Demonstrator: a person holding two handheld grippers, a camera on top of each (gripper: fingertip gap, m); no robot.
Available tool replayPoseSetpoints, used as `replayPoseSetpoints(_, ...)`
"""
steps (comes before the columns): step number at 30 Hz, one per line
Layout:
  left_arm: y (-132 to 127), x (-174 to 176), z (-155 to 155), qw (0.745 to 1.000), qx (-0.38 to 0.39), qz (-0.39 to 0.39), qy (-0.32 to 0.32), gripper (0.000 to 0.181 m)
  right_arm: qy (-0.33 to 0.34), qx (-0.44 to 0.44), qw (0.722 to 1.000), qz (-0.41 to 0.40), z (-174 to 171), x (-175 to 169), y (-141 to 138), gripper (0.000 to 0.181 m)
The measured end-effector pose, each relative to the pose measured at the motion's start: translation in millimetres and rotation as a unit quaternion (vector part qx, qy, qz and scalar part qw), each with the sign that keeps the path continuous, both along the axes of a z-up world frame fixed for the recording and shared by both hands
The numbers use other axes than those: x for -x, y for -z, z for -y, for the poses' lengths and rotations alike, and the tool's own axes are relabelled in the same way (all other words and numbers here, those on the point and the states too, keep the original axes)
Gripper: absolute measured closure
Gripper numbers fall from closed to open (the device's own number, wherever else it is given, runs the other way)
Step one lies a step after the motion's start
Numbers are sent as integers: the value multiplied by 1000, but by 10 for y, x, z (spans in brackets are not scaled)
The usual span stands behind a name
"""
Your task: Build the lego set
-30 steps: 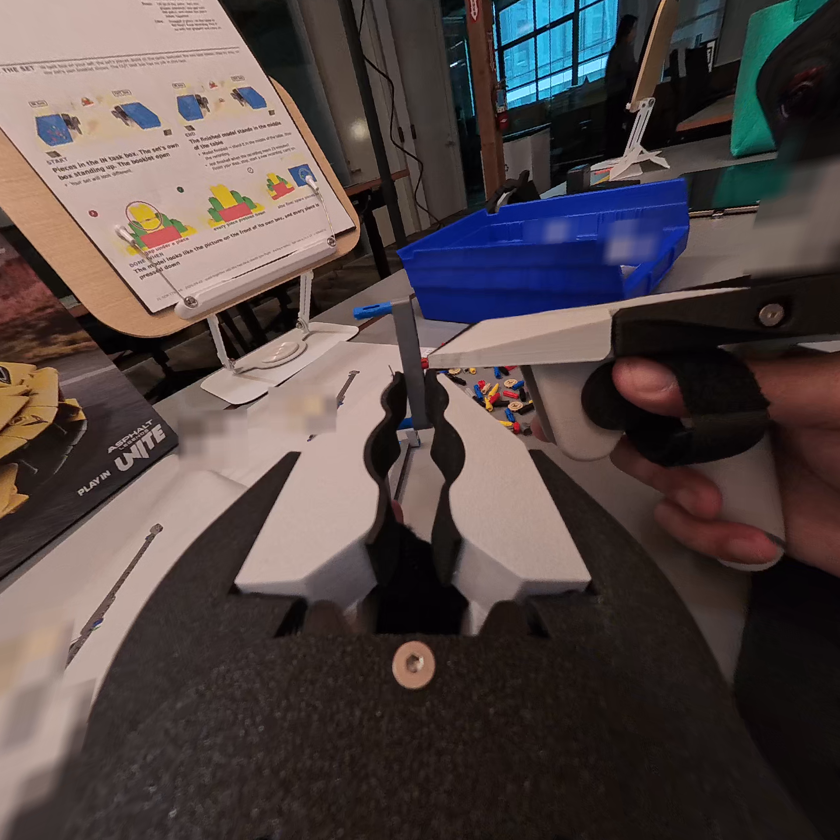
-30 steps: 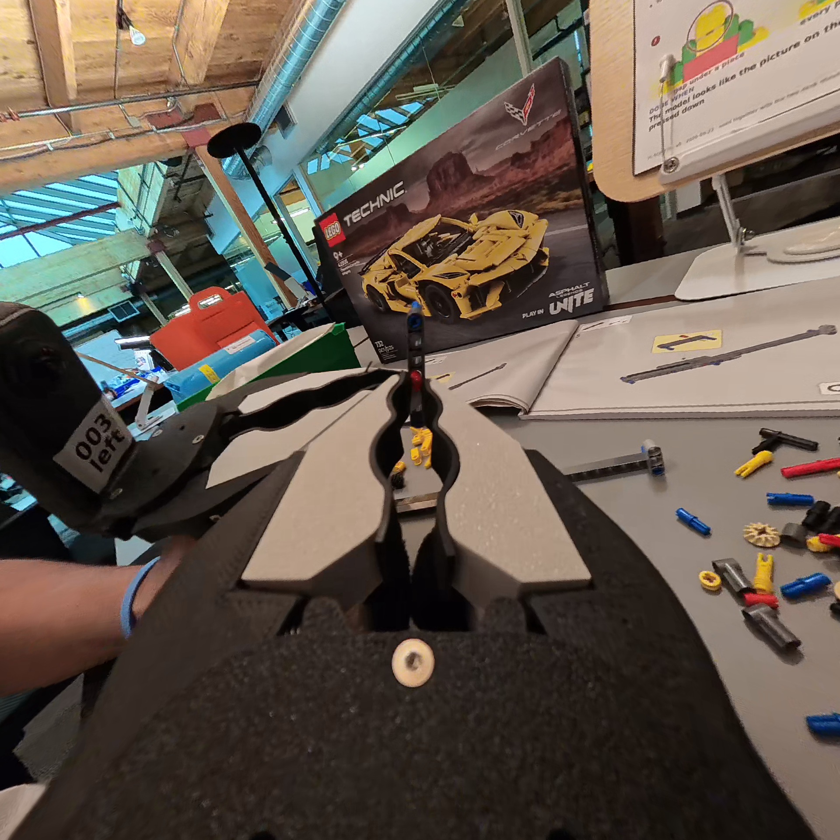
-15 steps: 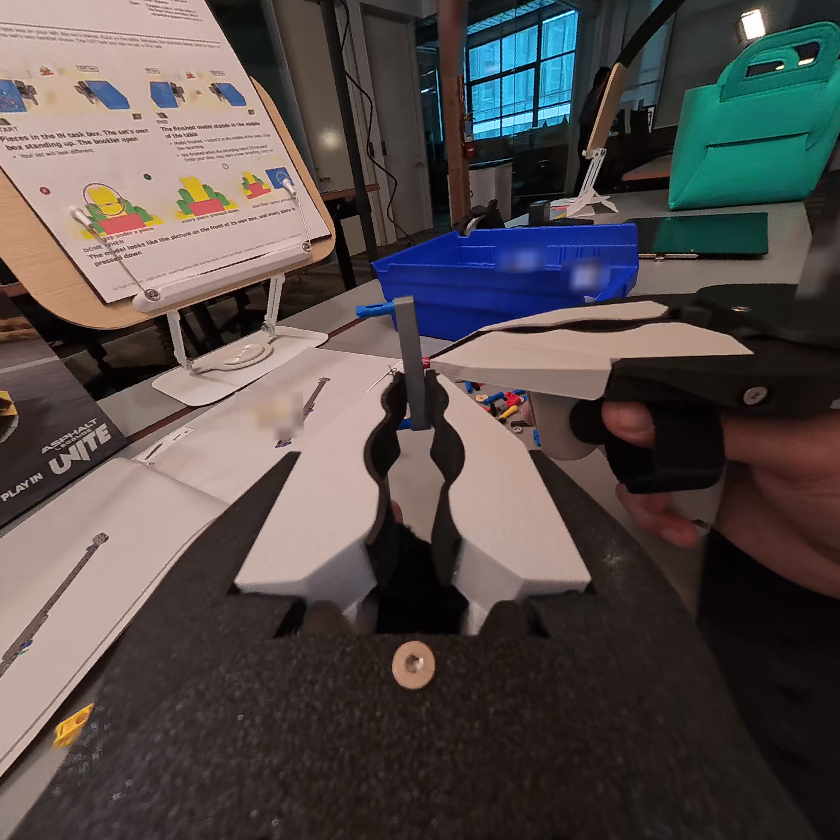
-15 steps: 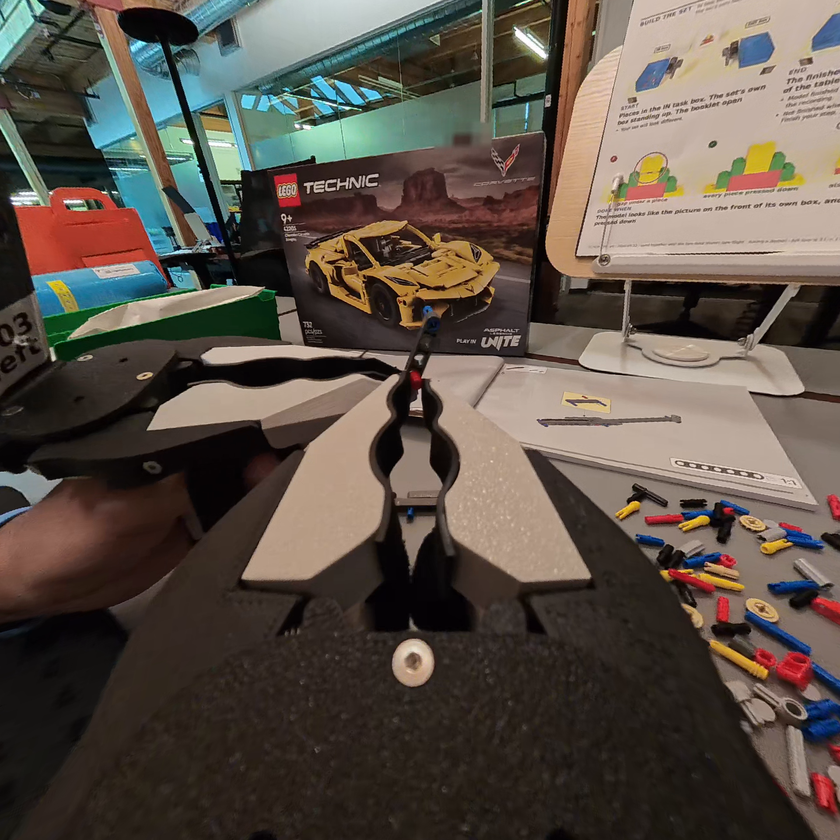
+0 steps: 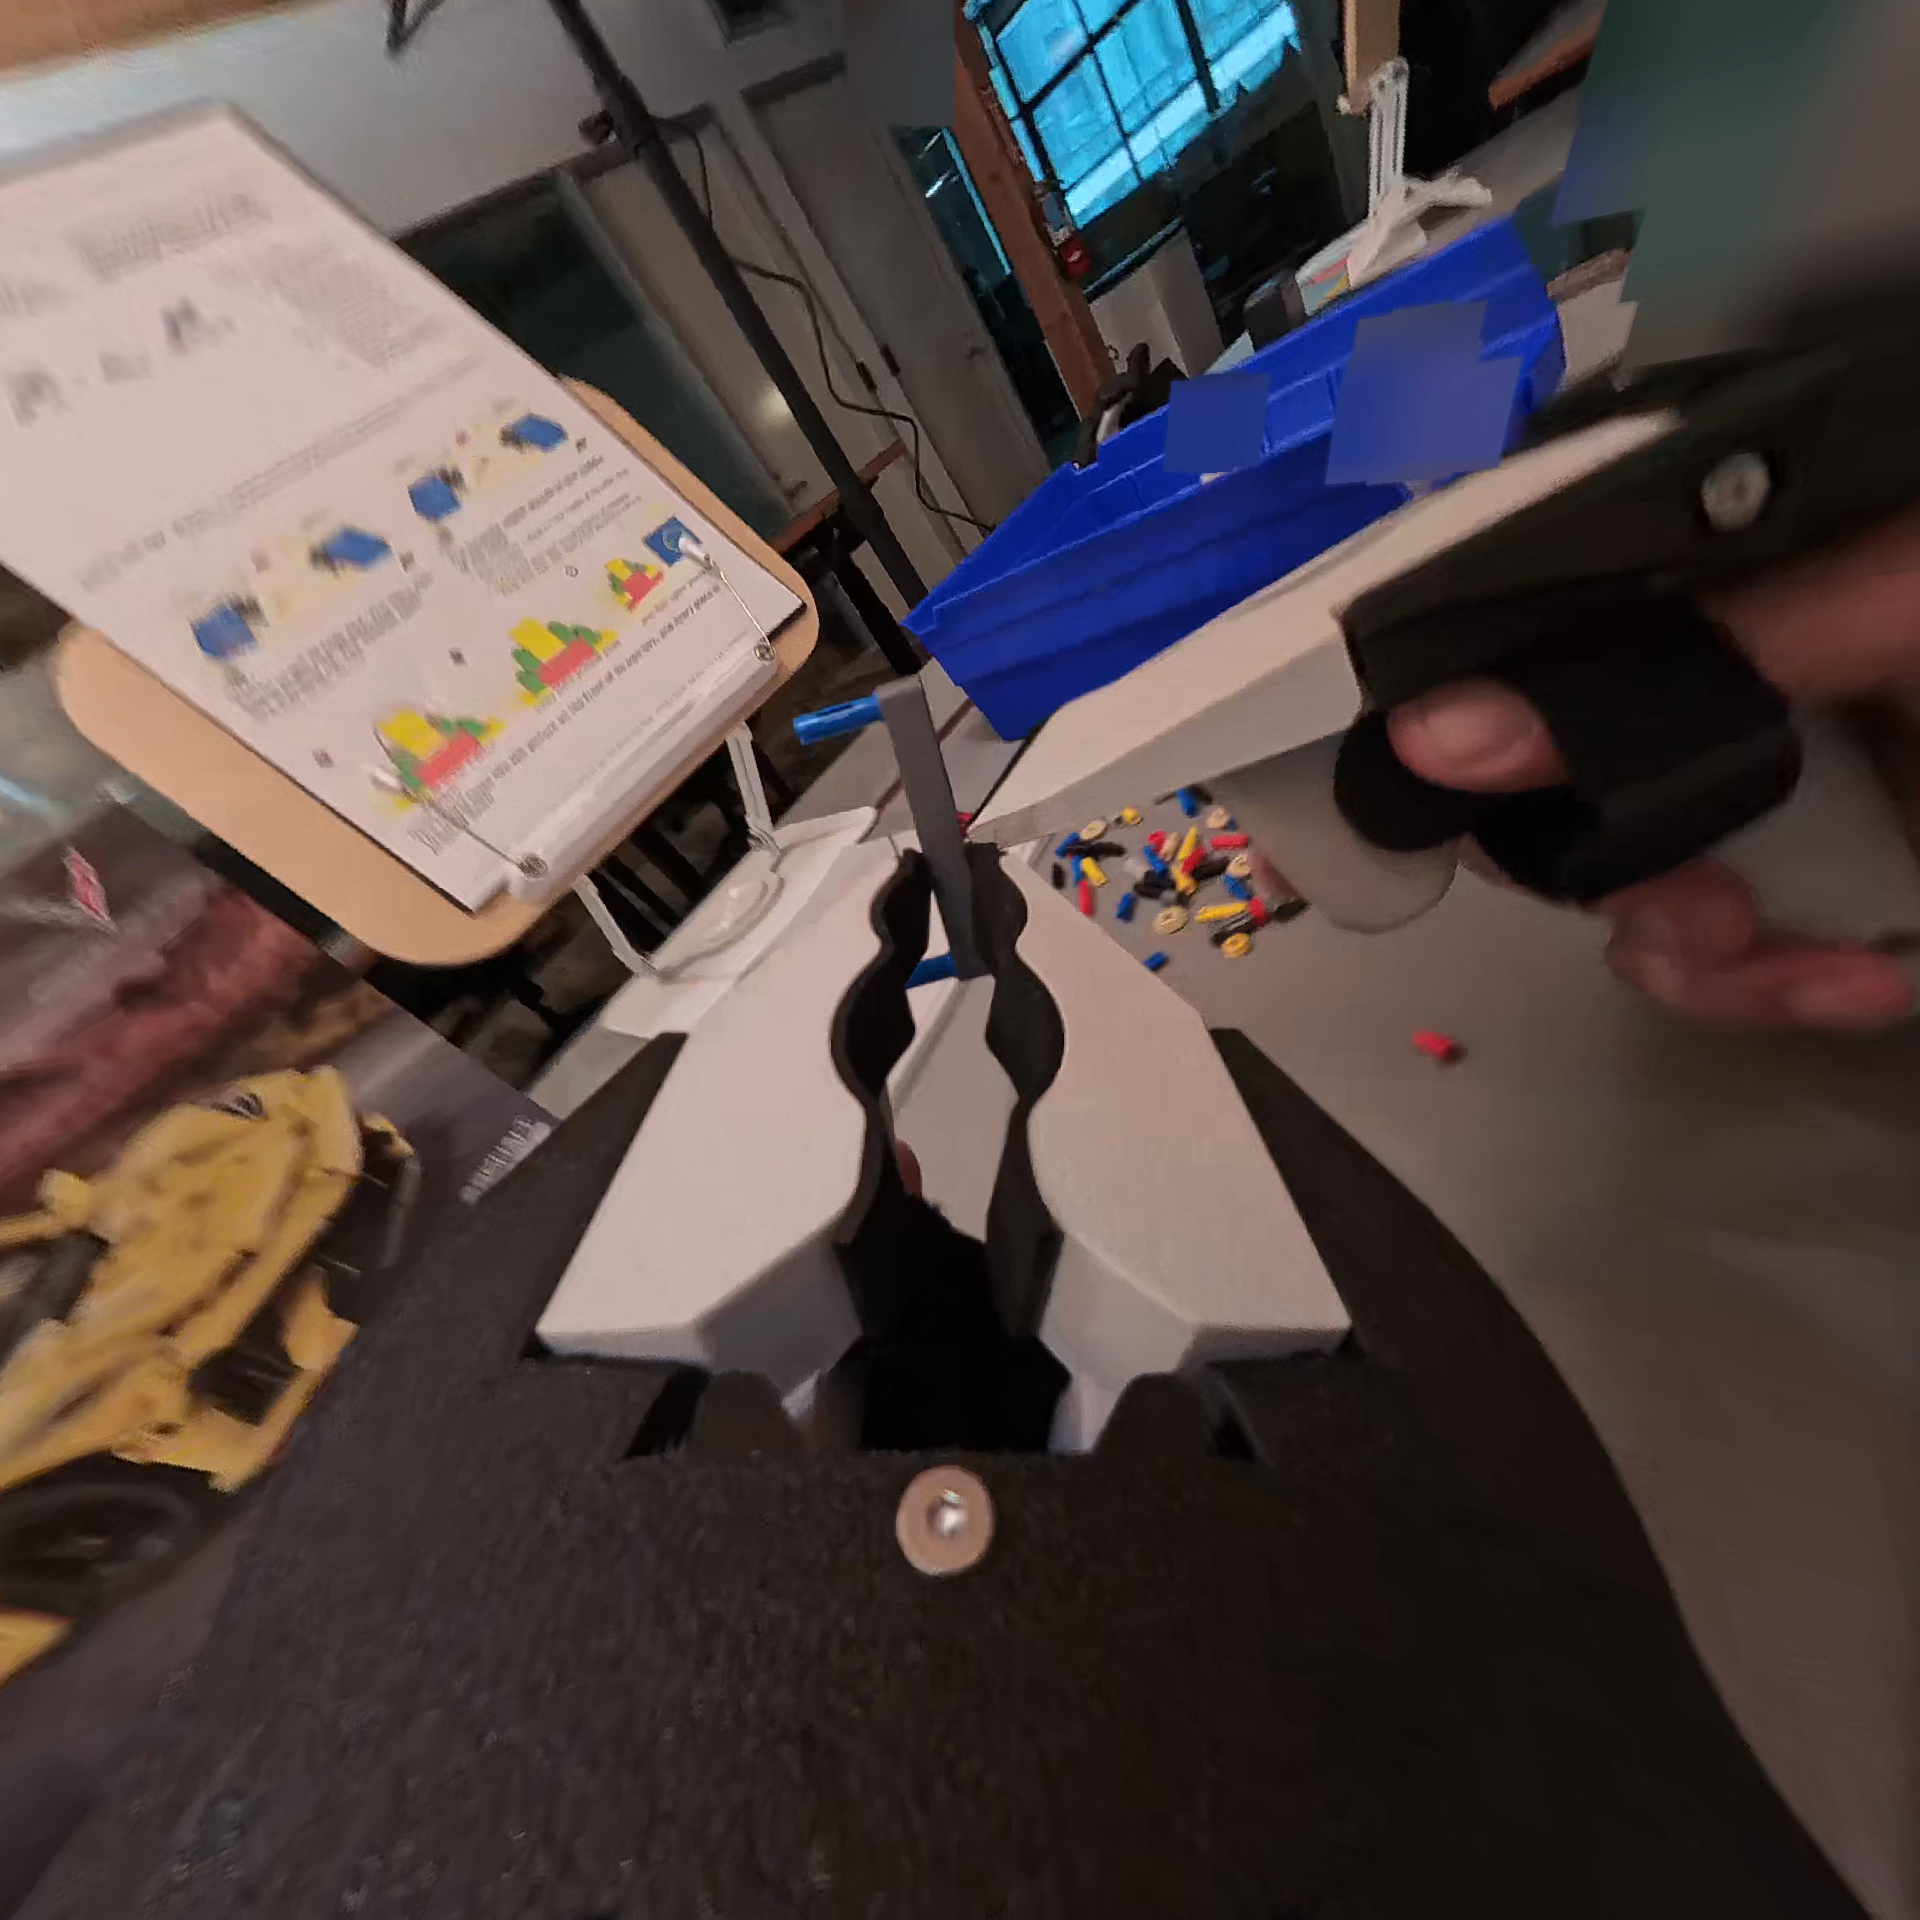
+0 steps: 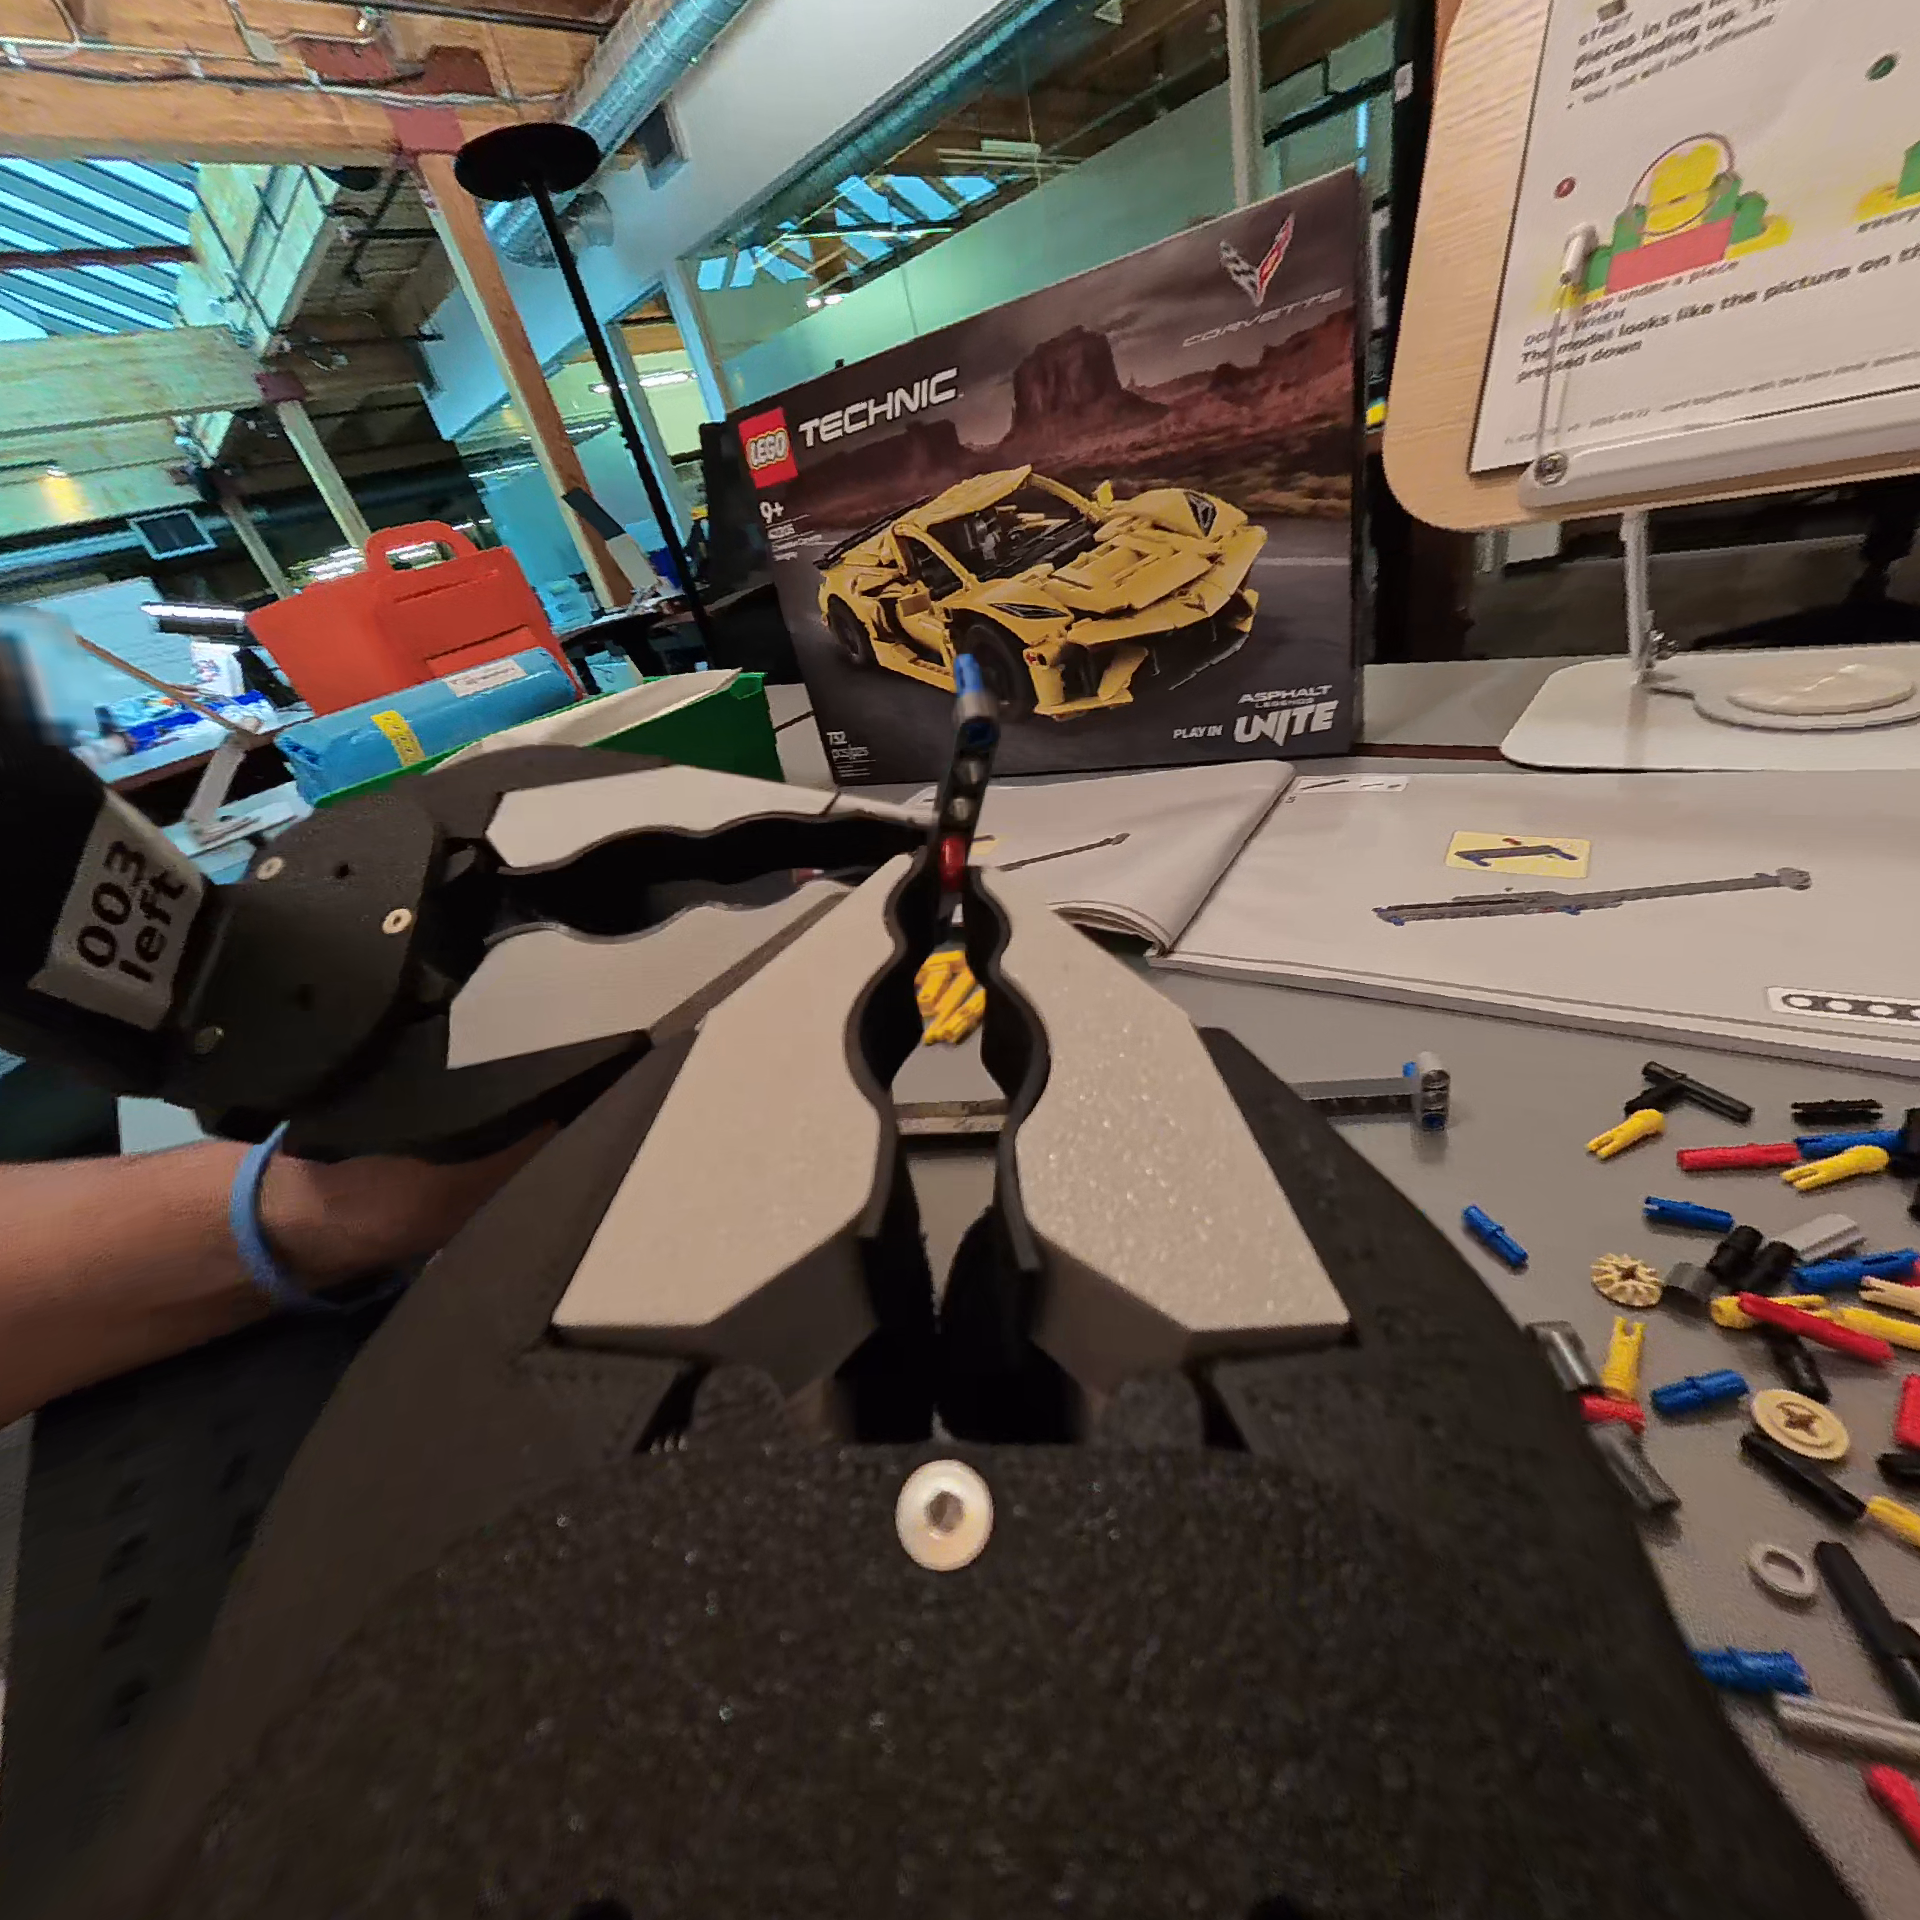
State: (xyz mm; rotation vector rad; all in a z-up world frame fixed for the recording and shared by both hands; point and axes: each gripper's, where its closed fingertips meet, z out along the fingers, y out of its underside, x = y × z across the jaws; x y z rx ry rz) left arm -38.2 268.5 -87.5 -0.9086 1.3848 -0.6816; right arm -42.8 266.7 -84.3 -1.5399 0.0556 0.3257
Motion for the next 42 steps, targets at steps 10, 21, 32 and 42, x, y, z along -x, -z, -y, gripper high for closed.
replayPoseSetpoints(10,150,66,-62,995,-82,-53,18,175,-19,49,998,27,-38,44,165,177)
replayPoseSetpoints(21,184,0,-25,995,74,-56,26,175,-4,38,999,1,-36,-22,130,178)
replayPoseSetpoints(32,144,-38,65,940,323,-37,99,175,87,23,980,179,-20,-65,51,177)
replayPoseSetpoints(42,46,-4,90,865,473,-6,168,175,92,-6,976,199,-1,-26,-34,177)
